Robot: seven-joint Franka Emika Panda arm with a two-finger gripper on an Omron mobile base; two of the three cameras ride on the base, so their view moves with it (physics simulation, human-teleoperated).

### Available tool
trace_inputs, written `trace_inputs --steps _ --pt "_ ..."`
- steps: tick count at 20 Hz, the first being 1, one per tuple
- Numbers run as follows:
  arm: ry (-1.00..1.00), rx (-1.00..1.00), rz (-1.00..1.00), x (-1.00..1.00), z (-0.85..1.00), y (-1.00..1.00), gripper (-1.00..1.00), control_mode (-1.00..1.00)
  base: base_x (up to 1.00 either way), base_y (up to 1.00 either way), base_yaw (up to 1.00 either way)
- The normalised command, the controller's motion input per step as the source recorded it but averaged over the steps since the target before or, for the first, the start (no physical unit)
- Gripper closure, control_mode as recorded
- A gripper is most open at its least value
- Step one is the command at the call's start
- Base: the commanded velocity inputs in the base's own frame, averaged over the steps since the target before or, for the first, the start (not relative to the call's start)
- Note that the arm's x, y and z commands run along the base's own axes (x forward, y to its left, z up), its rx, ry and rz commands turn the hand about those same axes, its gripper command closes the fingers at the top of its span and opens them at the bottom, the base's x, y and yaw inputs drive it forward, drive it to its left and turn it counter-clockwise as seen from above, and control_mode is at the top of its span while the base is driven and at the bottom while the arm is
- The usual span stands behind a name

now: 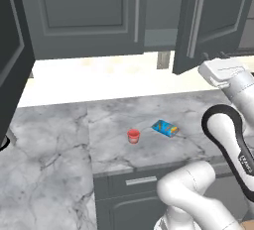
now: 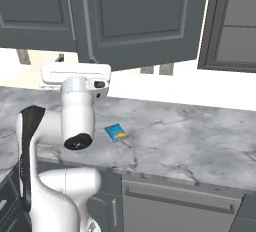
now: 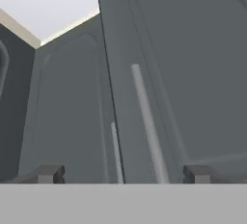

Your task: Pick the pan from the cabinet and place it on the stove. Then turn on the stove burner for the pan.

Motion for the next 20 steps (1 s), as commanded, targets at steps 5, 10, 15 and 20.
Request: trace_inputs --steps 5,10,15,20 --pt "0.00 -0.14 0.00 -0.57 0.33 0.51 -1.00 -1.00 0.00 0.00 0.00" --pt "0.12 -0.18 -0.07 -0.47 0.33 0.62 -1.00 -1.00 0.00 0.00 0.00" --pt "0.33 -0.21 -0.28 -0.04 0.06 0.73 -1.00 -1.00 0.00 0.00 0.00" --pt "0.34 -0.32 -0.25 0.18 -0.10 0.52 -1.00 -1.00 0.00 0.00 0.00"
